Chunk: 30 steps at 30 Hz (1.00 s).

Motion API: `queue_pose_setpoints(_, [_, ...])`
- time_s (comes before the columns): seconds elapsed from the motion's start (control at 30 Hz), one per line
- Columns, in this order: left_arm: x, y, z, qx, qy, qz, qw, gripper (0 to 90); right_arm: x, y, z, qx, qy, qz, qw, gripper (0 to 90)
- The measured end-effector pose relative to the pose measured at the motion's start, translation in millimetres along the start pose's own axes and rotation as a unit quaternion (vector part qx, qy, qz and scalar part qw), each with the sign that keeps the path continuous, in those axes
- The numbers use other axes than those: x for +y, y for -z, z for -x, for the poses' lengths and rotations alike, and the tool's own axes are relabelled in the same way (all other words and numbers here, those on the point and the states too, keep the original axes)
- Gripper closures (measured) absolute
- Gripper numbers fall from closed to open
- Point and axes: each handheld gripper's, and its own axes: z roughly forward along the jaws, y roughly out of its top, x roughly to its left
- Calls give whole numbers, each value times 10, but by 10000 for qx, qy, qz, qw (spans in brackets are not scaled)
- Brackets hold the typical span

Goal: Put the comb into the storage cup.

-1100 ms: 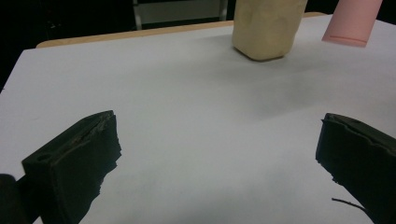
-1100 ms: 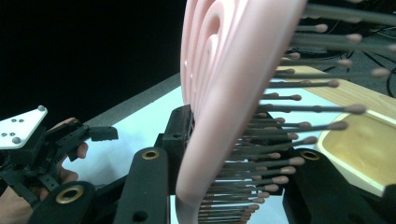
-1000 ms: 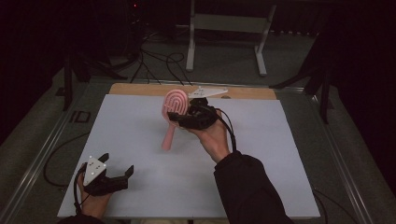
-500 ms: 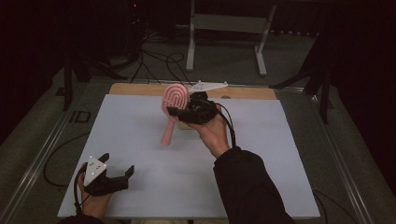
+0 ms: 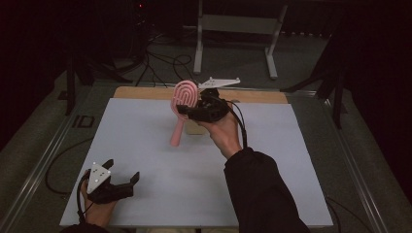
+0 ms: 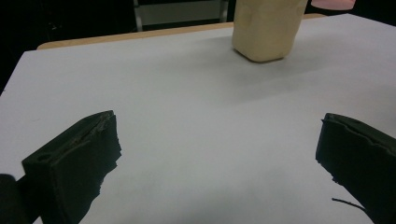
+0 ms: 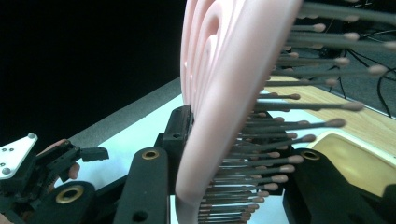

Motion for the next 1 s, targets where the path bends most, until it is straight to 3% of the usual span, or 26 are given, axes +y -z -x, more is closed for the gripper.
queue_pose_setpoints(1.0, [-7, 2, -10, 91, 25, -19, 10000, 0, 265, 42, 174, -153, -119, 144, 9997, 636])
